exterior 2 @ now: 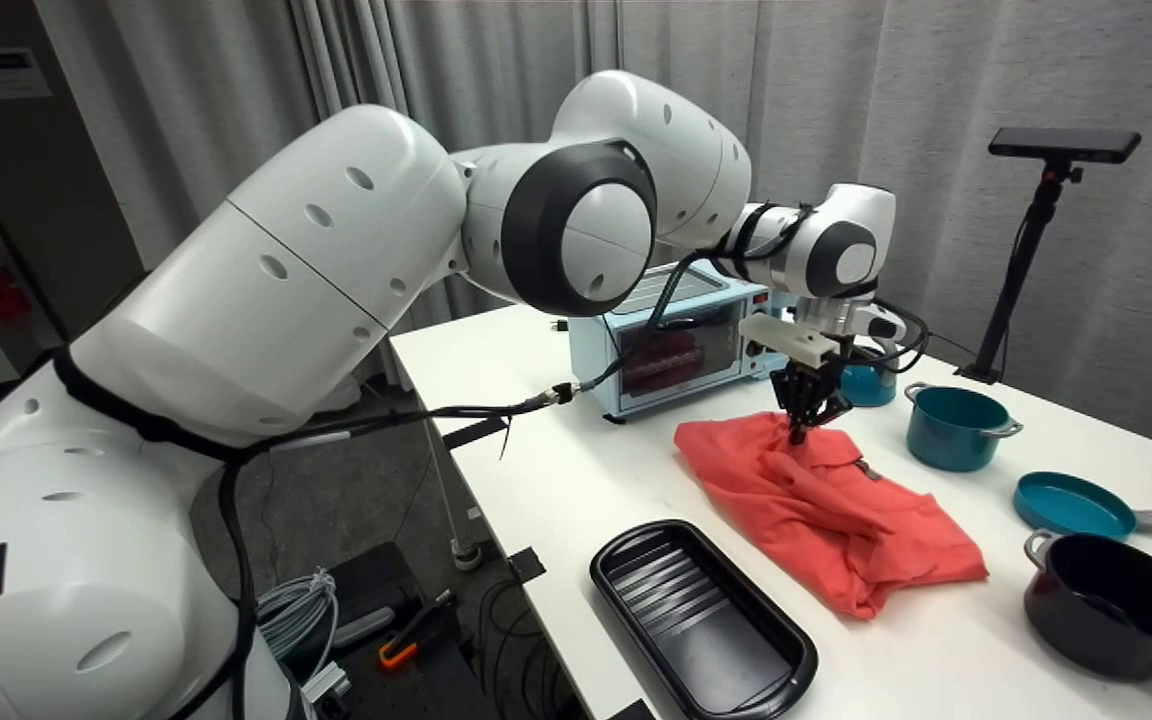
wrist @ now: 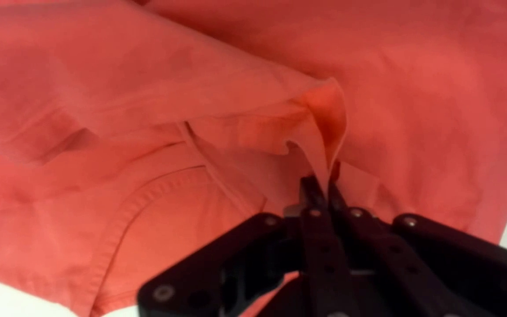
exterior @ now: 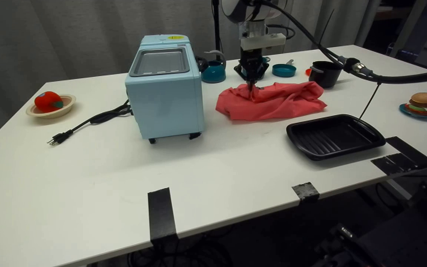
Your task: Unfold the orange shirt
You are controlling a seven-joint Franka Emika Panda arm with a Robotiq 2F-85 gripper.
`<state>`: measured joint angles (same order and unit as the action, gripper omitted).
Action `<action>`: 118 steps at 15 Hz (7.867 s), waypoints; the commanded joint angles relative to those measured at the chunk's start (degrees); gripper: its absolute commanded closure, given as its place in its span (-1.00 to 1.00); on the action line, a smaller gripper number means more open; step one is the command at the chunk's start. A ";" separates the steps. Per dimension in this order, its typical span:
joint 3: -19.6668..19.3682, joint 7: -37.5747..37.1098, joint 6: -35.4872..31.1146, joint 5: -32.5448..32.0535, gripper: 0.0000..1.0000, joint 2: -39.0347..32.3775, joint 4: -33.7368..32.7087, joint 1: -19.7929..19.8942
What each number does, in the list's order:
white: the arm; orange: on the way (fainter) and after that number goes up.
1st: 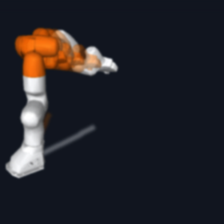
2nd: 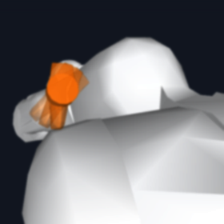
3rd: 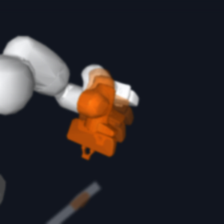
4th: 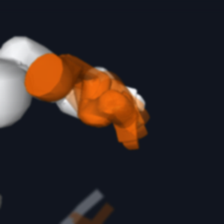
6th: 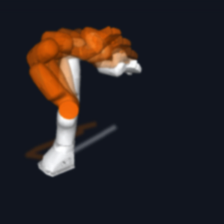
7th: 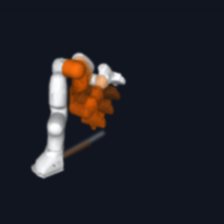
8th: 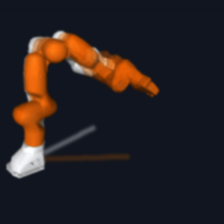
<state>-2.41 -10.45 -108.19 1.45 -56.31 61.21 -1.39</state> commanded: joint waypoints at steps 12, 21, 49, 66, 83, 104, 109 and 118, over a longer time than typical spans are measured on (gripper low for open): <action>6.64 22.52 -1.53 -0.09 0.98 23.97 21.07 0.32; 11.25 36.11 7.15 -1.27 0.98 32.27 37.28 -1.44; 14.52 39.95 23.87 -2.21 -0.18 29.07 42.89 -4.67; 5.25 17.86 12.27 -6.07 -1.00 23.34 29.62 -2.88; 1.39 4.90 18.62 -12.77 -1.00 6.67 12.84 -5.95; -0.34 1.44 14.35 -15.48 -1.00 1.67 10.14 -6.58; -0.89 1.09 14.12 -15.65 -1.00 2.33 11.38 -6.47; -1.54 -0.36 13.89 -15.29 -0.17 3.35 12.31 -6.25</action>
<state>-3.26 -9.60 -93.92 -12.92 -53.68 72.80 -7.07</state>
